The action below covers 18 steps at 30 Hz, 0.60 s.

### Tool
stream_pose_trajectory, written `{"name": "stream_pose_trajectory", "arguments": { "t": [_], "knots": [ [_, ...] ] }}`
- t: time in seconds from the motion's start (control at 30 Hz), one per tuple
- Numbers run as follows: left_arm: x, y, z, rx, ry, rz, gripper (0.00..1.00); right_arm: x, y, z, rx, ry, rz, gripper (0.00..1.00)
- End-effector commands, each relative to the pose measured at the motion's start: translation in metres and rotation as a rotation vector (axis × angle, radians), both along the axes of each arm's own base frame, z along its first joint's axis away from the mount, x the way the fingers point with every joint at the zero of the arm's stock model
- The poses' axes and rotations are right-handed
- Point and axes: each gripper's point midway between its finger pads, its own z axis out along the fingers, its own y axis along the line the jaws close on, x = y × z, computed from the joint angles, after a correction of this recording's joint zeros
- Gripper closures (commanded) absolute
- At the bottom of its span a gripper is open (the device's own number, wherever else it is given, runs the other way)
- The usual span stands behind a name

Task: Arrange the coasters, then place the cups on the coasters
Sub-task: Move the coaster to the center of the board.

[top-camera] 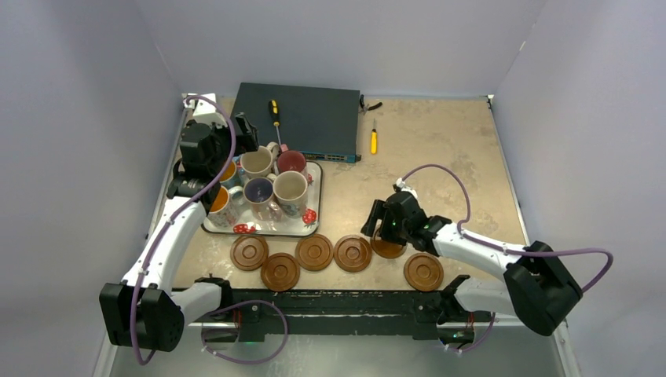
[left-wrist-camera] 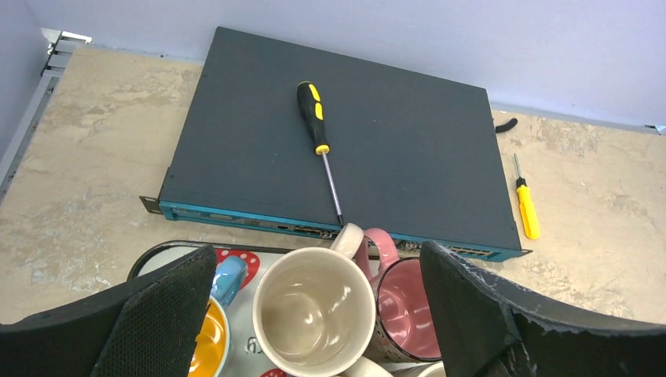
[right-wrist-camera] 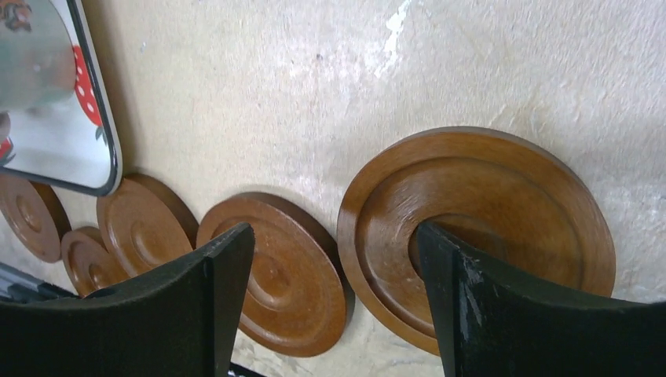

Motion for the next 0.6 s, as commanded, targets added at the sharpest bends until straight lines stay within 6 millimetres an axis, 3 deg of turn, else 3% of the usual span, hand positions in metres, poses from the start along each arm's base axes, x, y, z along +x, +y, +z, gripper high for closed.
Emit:
{"name": "stream_pose_trajectory", "arguments": {
  "t": [0.0, 0.3, 0.57],
  "knots": [
    [0.003, -0.001, 0.006, -0.015, -0.026, 0.008, 0.04, 0.015, -0.015, -0.013, -0.094, -0.013, -0.096, 0.22],
    [0.004, -0.001, 0.003, -0.012, -0.019, 0.007, 0.04, 0.063, -0.031, -0.01, -0.213, -0.122, -0.2, 0.28],
    [0.006, 0.001, 0.0, -0.005, -0.012, 0.018, 0.04, 0.114, -0.047, -0.019, -0.162, -0.122, -0.247, 0.35]
  ]
}}
